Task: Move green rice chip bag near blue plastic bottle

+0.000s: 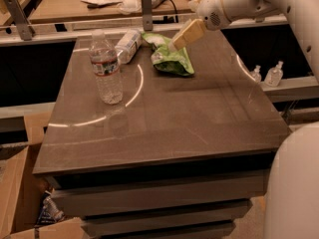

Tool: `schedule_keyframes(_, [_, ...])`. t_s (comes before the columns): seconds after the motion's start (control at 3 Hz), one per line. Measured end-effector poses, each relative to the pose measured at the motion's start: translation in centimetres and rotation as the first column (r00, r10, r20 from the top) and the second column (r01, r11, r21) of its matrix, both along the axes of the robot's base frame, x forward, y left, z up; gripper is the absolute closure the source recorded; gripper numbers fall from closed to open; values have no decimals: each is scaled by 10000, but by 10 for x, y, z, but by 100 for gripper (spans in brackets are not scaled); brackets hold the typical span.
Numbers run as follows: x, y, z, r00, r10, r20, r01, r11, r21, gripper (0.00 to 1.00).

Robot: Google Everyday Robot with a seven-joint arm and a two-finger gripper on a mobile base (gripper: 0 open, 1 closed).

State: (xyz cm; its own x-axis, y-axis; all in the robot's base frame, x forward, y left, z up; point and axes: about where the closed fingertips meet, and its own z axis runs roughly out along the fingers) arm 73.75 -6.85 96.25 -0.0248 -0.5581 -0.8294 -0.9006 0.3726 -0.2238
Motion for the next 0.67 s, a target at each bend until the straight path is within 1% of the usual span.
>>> schedule_keyframes(0.33, [-3,-45,-5,9980,-626,22,625,9972,413,0])
schedule_keyframes(0.67, [-3,-45,-5,9980,-626,22,625,9972,413,0])
